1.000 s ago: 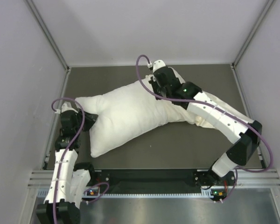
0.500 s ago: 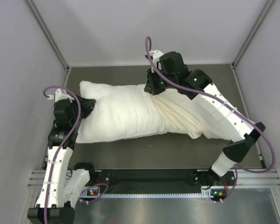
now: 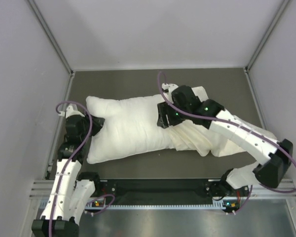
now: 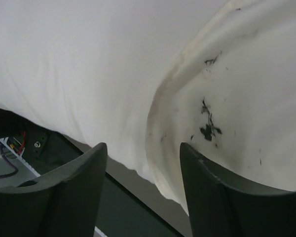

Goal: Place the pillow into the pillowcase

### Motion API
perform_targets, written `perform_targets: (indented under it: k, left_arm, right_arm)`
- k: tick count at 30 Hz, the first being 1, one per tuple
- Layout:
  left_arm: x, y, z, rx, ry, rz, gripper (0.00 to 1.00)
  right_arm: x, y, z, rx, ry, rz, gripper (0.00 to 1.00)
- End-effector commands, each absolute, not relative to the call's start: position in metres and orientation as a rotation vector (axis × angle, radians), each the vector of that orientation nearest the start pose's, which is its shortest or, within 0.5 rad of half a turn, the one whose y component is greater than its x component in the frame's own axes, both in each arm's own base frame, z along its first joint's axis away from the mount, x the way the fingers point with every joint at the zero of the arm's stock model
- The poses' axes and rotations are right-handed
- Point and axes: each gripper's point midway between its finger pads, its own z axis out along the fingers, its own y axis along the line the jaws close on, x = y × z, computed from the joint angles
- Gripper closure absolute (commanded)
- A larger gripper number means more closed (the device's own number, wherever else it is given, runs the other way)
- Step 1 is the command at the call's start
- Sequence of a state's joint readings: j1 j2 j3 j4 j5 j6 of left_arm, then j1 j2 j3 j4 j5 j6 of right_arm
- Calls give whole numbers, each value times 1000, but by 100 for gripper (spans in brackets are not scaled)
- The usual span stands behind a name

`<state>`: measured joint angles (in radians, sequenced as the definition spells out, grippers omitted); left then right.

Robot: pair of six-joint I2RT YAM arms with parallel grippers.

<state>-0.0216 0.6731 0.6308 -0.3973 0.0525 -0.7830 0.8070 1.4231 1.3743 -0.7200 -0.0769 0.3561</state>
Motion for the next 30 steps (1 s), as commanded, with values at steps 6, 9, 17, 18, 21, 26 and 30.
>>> perform_targets:
  k: [6, 9, 17, 18, 21, 26, 30]
  left_arm:
    - [299, -41, 188, -658, 1974, -472, 57]
    - [300, -38, 191, -648, 1994, -440, 44]
    - [283, -25, 201, -650, 1974, -354, 2]
    - [282, -24, 201, -654, 1981, -353, 1]
    - [279, -31, 197, -641, 2012, -387, 1]
    - [278, -45, 175, -647, 2101, -470, 1]
    - [277, -51, 172, -642, 2095, -512, 1]
  right_arm:
    - [197, 246, 283, -453, 2173, 560, 27]
    - [173, 235, 261, -463, 2213, 409, 26]
    - [154, 227, 196, -373, 2280, 42, 14]
    - [154, 223, 191, -371, 2263, -14, 14]
    - [156, 220, 171, -349, 2263, -122, 14]
    - [163, 210, 143, -267, 2229, -249, 18]
    - [170, 209, 129, -252, 2193, -304, 22]
